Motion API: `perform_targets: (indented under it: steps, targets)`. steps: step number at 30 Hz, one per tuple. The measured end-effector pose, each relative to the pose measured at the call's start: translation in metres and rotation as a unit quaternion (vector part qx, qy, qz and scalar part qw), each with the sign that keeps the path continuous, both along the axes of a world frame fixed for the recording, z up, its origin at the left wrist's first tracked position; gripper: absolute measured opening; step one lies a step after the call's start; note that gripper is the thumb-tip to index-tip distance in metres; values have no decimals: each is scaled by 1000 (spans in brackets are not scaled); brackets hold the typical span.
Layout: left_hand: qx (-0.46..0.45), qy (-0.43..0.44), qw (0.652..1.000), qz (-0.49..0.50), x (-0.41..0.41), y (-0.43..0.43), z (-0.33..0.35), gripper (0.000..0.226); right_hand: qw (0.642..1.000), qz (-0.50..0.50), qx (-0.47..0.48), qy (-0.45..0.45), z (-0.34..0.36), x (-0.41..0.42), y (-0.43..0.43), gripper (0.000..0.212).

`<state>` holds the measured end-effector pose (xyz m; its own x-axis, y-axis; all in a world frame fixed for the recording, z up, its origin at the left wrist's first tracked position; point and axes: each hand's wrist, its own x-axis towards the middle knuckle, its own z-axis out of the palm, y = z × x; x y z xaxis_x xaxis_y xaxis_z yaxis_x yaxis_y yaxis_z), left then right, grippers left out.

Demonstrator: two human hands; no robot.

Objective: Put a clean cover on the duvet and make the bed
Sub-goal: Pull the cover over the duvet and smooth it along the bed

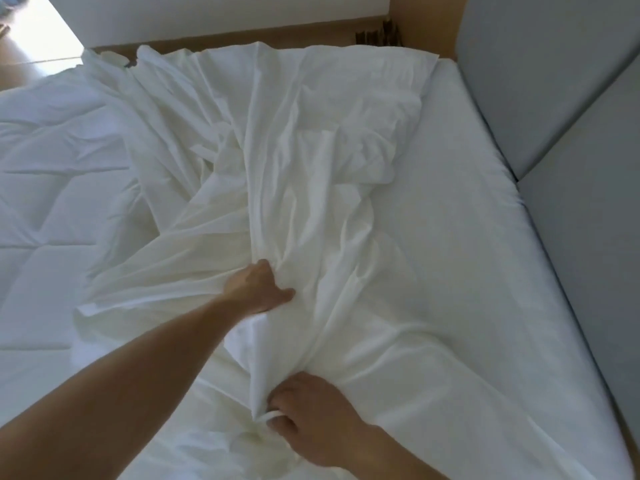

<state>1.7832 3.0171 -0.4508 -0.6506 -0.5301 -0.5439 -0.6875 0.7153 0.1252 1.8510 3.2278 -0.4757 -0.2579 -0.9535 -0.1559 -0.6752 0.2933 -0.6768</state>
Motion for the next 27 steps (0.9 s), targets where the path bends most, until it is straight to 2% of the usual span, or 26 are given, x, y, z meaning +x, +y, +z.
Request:
perform_targets:
  steps: [2,3,4,5,6,7,8,9,11,13,14,15,17,19,21,23,25,27]
  targets:
    - [-28,25,999,7,0,-5,-12,41,995,-62,-39,-66,14,-11,4,45]
    - [3,56,997,52,-2,-10,-11,32,987,-130,-75,-55,17,-22,9,49]
    - [49,105,987,112,-2,-17,-5,27,967,-220,-131,-4,12,-35,16,49]
    - [78,159,969,171,1,-26,7,26,932,-313,-171,73,7,-51,26,43]
    - [71,214,951,210,5,-39,21,27,895,-385,-170,145,0,-68,36,39]
    - [32,252,943,217,13,-55,35,30,880,-430,-103,171,-4,-84,45,46]
    - [-22,260,941,214,25,-73,43,36,885,-441,15,146,-8,-98,53,62]
    - [-80,234,947,205,40,-88,45,41,890,-420,144,106,-14,-107,60,78]
    - [-137,77,975,160,68,-101,39,46,881,-370,291,50,-23,-113,68,92]
    - [-109,-52,988,94,82,-97,21,42,885,-357,295,50,-28,-112,68,92]
    - [-106,-73,990,66,80,-90,16,39,889,-360,276,69,-31,-111,66,90]
    - [-122,-78,989,34,73,-83,13,39,893,-363,247,97,-33,-111,64,88]
    - [-174,-42,984,-18,53,-66,12,54,895,-361,207,161,-35,-111,59,80]
    - [-209,26,974,-78,32,-48,15,76,894,-344,233,168,-32,-114,57,64]
    - [-196,74,963,-171,15,-25,17,88,890,-341,264,146,-29,-119,60,47]
    - [-151,59,960,-229,7,-3,13,93,883,-370,259,128,-21,-129,68,34]
    - [-105,2,961,-257,5,15,2,93,872,-418,232,106,-4,-150,86,30]
    - [-70,-39,962,-262,8,33,-13,88,848,-494,169,86,20,-175,117,26]
